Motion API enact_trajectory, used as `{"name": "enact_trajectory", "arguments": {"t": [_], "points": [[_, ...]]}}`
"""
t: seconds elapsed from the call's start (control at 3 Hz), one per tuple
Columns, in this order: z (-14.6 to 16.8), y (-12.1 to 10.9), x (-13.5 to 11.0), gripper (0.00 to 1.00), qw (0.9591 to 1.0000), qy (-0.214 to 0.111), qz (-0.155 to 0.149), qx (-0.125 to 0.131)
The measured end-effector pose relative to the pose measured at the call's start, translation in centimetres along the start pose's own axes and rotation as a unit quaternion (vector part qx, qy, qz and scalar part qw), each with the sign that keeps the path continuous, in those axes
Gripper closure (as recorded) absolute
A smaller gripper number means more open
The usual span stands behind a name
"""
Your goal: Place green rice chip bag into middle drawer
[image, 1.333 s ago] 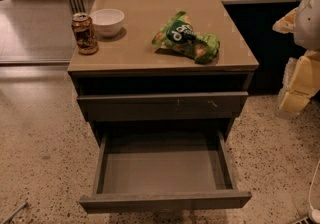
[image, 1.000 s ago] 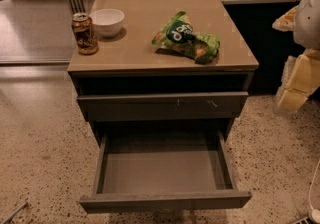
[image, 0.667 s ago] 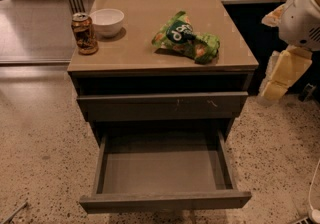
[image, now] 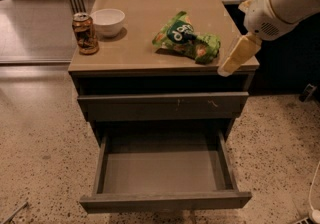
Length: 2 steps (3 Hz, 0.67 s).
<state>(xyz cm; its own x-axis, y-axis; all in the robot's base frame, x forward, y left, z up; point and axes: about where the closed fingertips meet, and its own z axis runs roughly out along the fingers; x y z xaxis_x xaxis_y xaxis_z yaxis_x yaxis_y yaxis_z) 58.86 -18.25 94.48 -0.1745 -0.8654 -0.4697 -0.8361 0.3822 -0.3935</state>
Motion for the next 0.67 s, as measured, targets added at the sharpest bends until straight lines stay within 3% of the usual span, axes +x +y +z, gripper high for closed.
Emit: {"name": "enact_trajectory", "arguments": {"t": [0.33, 0.67], "points": [[4.1, -3.2, -1.9, 0.00, 0.9984, -0.048, 0.021, 0.020], [8.7, -5.8, -3.7, 0.00, 0.9951, -0.085, 0.046, 0.020]]}}
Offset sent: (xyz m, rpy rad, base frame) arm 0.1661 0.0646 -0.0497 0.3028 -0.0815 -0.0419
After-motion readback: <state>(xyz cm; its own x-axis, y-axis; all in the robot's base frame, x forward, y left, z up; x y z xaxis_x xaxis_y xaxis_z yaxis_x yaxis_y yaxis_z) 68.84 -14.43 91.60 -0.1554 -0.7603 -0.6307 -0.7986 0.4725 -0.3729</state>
